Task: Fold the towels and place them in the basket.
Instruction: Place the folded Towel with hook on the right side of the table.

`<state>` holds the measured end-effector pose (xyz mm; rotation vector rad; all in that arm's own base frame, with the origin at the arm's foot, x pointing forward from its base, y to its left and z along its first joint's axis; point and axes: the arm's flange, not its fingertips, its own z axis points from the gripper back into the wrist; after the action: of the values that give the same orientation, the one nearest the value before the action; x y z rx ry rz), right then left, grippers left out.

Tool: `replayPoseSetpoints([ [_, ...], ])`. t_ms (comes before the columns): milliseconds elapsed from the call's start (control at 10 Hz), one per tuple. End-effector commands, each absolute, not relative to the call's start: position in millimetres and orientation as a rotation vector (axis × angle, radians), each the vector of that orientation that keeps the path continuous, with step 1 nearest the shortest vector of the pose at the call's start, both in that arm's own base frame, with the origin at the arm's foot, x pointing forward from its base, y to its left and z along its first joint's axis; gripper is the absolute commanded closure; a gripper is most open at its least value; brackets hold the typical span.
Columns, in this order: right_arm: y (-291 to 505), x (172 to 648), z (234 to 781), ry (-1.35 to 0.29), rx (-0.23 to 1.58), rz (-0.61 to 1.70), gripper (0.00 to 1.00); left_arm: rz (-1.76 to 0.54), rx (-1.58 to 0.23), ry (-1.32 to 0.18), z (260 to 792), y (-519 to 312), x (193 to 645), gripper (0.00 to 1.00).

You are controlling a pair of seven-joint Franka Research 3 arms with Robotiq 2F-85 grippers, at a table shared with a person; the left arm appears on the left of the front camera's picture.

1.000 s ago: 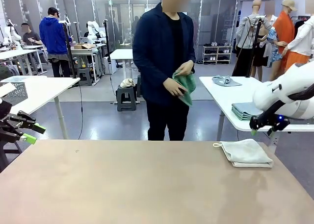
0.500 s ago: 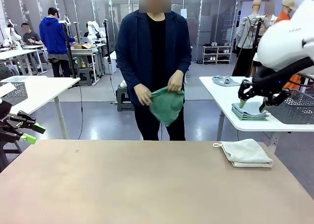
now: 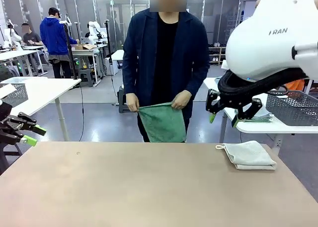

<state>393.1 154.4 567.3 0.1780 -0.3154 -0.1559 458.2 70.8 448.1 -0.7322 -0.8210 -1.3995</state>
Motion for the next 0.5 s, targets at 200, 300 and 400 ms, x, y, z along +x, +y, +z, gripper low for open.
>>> replayPoseSetpoints([
  [200, 155.8, 391.5, 562.0, -0.303, 0.184, -0.151, 0.31, -1.398, -0.727, -0.830, 449.5, 70.5, 456.4, 0.34],
  [300, 155.8, 391.5, 562.0, -0.303, 0.184, -0.151, 0.31, -1.398, -0.727, -0.830, 449.5, 70.5, 456.4, 0.34],
  [400, 155.8, 391.5, 562.0, -0.303, 0.184, -0.151, 0.31, -1.398, -0.727, -0.830, 449.5, 70.5, 456.4, 0.34],
])
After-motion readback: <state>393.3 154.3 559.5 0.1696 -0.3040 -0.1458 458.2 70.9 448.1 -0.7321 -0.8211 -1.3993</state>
